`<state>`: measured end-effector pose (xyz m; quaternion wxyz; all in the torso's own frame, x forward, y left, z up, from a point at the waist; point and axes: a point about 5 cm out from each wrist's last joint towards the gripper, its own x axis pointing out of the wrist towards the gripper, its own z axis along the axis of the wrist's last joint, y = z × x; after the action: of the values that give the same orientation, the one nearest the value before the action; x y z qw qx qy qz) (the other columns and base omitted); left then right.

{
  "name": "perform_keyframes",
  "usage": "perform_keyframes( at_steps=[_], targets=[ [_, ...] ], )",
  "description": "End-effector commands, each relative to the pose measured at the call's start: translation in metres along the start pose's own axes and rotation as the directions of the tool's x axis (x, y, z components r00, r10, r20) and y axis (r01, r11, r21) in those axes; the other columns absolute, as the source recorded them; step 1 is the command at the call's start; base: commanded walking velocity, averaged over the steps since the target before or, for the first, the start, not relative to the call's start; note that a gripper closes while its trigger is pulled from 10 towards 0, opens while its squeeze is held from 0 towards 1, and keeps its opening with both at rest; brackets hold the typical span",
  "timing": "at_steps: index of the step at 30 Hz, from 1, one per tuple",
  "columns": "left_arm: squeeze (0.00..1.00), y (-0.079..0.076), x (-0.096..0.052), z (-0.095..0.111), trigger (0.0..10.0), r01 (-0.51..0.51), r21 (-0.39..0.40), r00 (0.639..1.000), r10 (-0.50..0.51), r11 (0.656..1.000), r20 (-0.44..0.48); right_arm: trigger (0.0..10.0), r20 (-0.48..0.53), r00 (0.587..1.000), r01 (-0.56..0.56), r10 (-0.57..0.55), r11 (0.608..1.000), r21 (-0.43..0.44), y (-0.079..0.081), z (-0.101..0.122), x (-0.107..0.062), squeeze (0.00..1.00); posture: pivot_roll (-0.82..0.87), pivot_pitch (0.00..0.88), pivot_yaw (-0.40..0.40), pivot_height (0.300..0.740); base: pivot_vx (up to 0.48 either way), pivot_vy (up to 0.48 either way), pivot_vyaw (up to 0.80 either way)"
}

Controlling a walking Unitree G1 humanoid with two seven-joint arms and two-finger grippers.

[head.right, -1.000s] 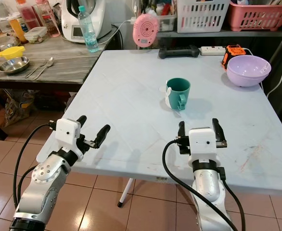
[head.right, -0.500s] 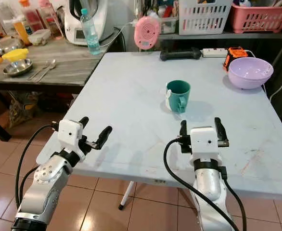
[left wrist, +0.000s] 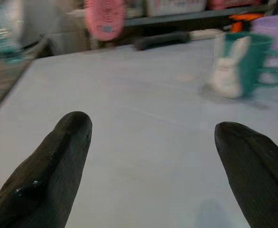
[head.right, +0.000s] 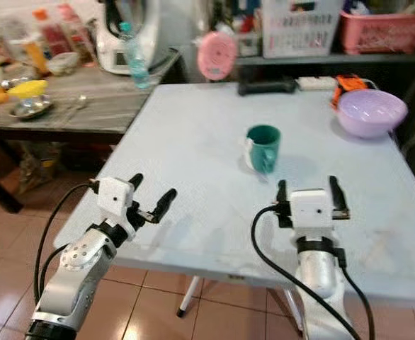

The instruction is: Setting the table

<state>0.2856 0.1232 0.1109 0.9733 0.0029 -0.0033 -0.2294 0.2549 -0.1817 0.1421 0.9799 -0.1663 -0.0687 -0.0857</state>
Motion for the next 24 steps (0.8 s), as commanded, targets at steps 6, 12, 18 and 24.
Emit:
perform_keyframes(
  at_steps=[6, 12, 18, 24],
  targets=[
    [0.0, 0.003, 0.0002, -0.0013, 10.0, -0.007, 0.01, 1.0, 0.007, 1.0, -0.011, 10.0, 0.003, 1.0, -0.012, 0.012, 1.0, 0.002, 0.0038, 0.001, -0.002, 0.0, -0.14, 0.017, 0.091, 0.74, 0.307, 0.0, 0.0],
    [0.0, 0.0054, -0.0002, -0.0022, 10.0, -0.012, 0.012, 1.0, 0.012, 1.0, -0.019, 10.0, 0.001, 1.0, -0.01, 0.01, 1.0, 0.002, 0.0043, 0.0008, -0.0023, 0.0, -0.13, 0.019, 0.087, 0.74, 0.3, 0.0, 0.0],
    [0.0, 0.0019, -0.0026, -0.0057, 10.0, 0.008, 0.006, 0.999, -0.007, 1.0, -0.032, 10.0, -0.002, 1.0, -0.016, 0.016, 1.0, 0.003, 0.0059, 0.0001, -0.0025, 0.0, -0.13, 0.025, 0.086, 0.74, 0.137, 0.0, 0.0],
    [0.0, -0.0015, -0.006, -0.003, 10.0, 0.071, -0.037, 0.997, -0.071, 0.997, 0.0, 10.0, -0.012, 0.999, -0.031, 0.031, 0.999, 0.016, 0.0101, -0.0013, -0.0038, 0.0, -0.13, 0.03, 0.086, 0.74, 0.0, 0.0, 0.0]
  ],
)
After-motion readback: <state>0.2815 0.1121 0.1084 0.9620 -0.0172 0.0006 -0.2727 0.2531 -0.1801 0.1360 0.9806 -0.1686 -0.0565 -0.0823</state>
